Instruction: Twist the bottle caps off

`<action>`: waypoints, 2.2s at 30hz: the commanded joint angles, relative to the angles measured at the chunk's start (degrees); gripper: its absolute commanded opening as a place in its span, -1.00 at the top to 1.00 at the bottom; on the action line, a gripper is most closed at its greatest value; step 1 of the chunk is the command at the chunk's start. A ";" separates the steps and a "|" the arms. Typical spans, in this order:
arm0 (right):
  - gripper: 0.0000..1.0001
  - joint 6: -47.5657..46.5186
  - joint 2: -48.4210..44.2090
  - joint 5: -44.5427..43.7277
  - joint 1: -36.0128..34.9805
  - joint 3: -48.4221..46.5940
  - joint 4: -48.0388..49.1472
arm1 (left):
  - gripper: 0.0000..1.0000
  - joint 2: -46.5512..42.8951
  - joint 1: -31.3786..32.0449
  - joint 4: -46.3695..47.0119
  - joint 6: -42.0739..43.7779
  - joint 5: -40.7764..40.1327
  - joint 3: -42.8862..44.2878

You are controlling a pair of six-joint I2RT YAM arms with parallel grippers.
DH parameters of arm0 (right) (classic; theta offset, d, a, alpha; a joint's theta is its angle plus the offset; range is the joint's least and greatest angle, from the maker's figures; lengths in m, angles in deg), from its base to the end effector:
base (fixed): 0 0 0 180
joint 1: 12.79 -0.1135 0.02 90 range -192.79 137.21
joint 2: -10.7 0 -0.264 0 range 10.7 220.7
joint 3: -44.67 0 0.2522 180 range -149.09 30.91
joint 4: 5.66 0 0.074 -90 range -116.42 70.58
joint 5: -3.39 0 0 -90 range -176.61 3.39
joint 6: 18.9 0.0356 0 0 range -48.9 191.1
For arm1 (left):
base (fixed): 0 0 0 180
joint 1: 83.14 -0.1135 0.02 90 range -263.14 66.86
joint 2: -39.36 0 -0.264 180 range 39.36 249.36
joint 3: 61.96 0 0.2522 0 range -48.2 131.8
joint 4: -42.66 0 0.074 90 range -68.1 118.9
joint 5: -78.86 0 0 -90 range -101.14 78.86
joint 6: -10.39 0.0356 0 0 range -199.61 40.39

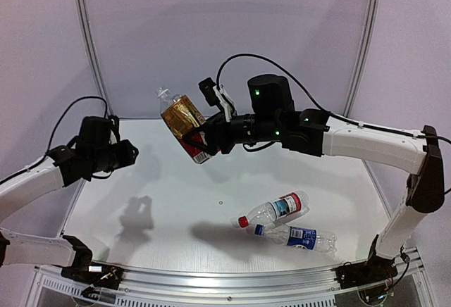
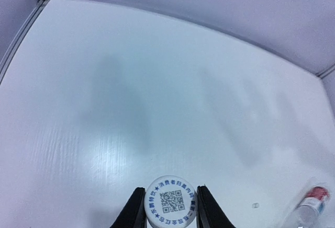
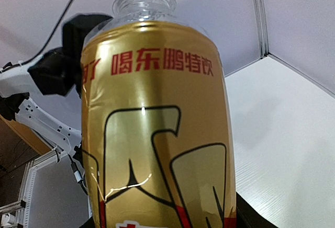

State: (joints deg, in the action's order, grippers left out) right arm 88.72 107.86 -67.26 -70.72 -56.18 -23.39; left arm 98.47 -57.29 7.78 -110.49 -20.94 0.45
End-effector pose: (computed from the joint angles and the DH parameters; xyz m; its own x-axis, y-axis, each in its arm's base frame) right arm 0.2071 0.3528 0.3656 -0.4164 -0.1267 -0.9003 -0.8857 0.2801 0.3703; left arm 0.2089 -0.0945 0.2974 -0.5580 -0.2916 -0.7769 0.0149 0.9326 -0.3607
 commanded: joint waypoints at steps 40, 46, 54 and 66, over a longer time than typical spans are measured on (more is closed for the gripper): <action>1.00 1.65 1.37 -1.65 0.69 -2.56 -0.24 | -0.97 -17.89 -3.22 -0.03 4.34 23.99 3.91; 1.00 1.91 2.30 1.21 0.71 -3.39 1.65 | -0.93 -14.04 -4.24 5.16 -5.04 37.16 12.79; 1.00 2.56 2.73 3.04 0.71 -4.05 2.80 | -0.86 -6.17 -4.06 9.65 -15.67 41.67 18.82; 1.00 2.76 3.39 4.09 0.71 -5.45 2.04 | -0.57 2.86 0.33 9.79 -17.16 41.09 24.70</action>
State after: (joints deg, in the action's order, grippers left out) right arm 90.78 109.74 -64.24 -70.46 -59.81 -22.01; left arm 100.37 -58.17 16.69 -127.40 19.95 22.89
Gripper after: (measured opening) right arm 0.587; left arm 0.803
